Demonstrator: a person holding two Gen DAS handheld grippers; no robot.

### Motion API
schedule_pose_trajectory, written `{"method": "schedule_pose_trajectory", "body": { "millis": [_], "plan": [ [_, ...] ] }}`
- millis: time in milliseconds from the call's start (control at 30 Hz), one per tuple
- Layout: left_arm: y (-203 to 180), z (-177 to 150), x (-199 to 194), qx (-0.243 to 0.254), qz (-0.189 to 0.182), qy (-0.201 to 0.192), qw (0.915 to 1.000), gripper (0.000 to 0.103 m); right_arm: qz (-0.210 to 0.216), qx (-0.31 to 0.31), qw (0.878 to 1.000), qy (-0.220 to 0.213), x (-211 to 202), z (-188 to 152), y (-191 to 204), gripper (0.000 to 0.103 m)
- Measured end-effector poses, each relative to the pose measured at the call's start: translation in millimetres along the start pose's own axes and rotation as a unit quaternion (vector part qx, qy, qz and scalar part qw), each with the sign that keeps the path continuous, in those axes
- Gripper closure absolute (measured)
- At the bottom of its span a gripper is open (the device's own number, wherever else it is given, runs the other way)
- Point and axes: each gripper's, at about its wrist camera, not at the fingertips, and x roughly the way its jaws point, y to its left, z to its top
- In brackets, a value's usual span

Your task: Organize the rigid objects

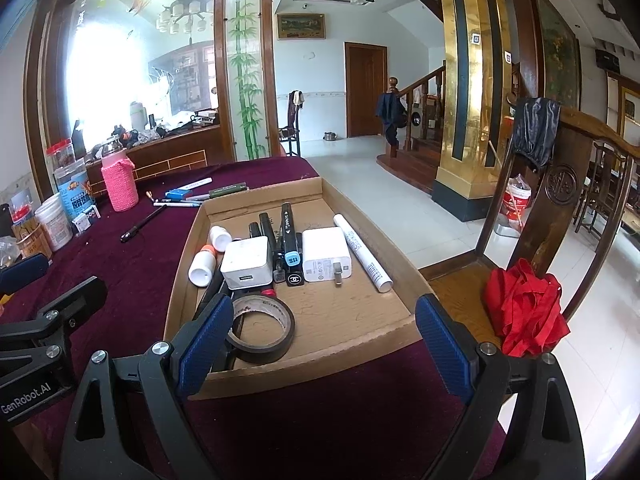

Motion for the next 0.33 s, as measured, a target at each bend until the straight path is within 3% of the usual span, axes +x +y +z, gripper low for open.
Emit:
{"method": "schedule_pose_trajectory", "body": {
  "millis": [333],
  "plan": [
    [-1.0,-2.0,-2.9,0.01,0.011,-0.002,0.9999,0.018,0.0,0.001,1.0,-0.002,-1.0,0.3,-1.2,0.014]
  ]
}}
